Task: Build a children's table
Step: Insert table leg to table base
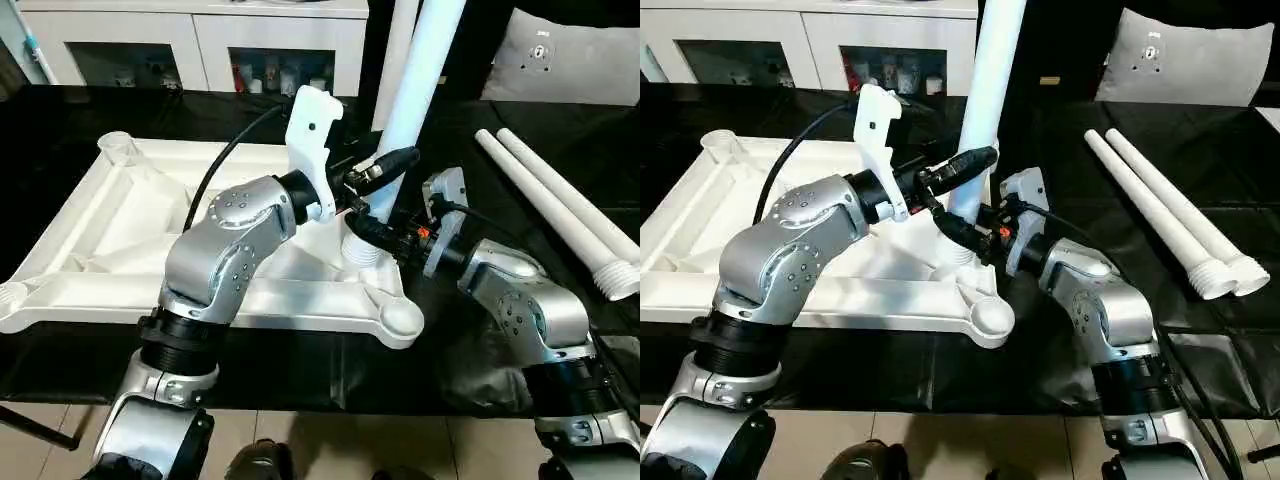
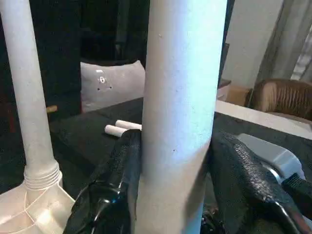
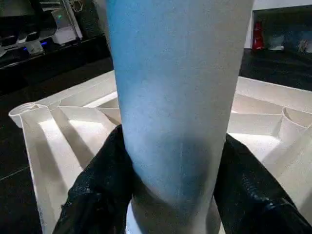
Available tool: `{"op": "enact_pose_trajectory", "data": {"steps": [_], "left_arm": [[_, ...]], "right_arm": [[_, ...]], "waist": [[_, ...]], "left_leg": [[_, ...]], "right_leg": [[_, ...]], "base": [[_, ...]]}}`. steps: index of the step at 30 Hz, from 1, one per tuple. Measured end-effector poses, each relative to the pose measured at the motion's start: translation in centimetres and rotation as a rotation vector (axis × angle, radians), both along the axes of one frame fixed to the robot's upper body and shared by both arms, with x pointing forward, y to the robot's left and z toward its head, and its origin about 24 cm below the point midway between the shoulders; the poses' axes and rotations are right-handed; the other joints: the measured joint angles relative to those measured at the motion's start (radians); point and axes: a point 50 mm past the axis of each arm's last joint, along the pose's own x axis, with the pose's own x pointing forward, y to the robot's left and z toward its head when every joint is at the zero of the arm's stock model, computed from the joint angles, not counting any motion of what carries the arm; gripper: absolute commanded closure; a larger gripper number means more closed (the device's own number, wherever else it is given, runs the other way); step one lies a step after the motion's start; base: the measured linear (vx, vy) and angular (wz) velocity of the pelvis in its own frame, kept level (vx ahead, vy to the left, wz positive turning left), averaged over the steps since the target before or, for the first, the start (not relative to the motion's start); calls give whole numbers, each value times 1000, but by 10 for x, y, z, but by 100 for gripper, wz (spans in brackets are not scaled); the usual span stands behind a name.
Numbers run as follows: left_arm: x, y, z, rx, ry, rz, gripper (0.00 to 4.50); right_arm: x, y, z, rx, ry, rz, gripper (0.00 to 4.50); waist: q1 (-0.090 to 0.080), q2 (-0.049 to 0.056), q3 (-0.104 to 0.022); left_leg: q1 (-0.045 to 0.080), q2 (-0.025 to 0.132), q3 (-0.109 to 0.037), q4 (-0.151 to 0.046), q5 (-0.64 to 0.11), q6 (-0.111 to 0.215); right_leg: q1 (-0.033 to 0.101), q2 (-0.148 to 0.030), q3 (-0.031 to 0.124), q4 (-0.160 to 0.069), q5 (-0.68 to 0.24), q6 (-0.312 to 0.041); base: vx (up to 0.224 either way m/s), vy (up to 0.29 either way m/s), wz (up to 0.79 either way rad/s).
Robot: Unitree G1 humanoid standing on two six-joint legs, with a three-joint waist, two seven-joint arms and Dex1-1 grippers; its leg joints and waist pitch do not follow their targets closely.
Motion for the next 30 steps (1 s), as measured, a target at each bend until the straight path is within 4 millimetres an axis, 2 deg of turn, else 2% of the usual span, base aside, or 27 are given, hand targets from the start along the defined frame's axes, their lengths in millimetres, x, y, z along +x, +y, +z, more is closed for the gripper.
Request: {"op": "enact_pose_trajectory", "data": {"steps": [4,5,7,13,15,19,20,25,26,30], "left_arm": [[0,1,0,4,-1,-6,268],[-1,0,-1,6,1,-12,268],[-1,1,-3,7,6,-15,268],[-2,0,-5,11,10,-21,268],[-2,0,-5,12,9,-21,268],[-2,0,-5,13,9,-20,268],[-1,0,-5,15,8,-19,268],[-1,1,-6,18,12,-17,268],[-1,1,-6,19,13,-17,268],[0,1,-6,20,11,-15,268]], "right_arm": [[0,0,0,12,11,3,181],[0,0,0,11,9,1,159],[0,0,0,10,7,0,148],[3,2,7,3,-43,-12,147],[3,2,7,3,-44,-8,182],[2,2,7,1,-45,8,196],[2,2,7,-3,-43,11,223],[1,1,5,-12,-34,13,229],[1,2,5,-9,-24,15,194],[0,1,2,-13,3,15,176]], "waist": [[0,0,0],[0,0,0],[0,0,0],[0,0,0],[0,0,0],[0,-1,0],[0,-1,0],[0,-1,0],[0,-1,0],[0,-1,0]], "left_leg": [[0,0,0,0,0,0],[0,0,0,0,0,0],[0,0,0,1,0,0],[0,0,0,1,0,0],[0,0,0,1,0,0],[0,0,0,1,0,0],[0,0,0,1,0,0],[0,0,0,1,0,0],[0,0,0,1,0,0],[0,0,0,1,0,0]], "right_leg": [[0,0,0,0,0,0],[0,0,0,1,0,0],[0,0,0,1,0,0],[0,0,0,1,0,0],[0,0,0,1,0,0],[0,0,0,1,0,0],[0,0,0,1,0,0],[0,0,0,1,0,0],[0,0,0,1,0,0],[0,0,0,1,0,0]], "base": [[0,0,0],[0,0,0],[0,0,0],[0,0,0],[0,0,0],[0,0,0],[0,0,0],[0,0,0],[0,0,0],[0,0,0]]}}
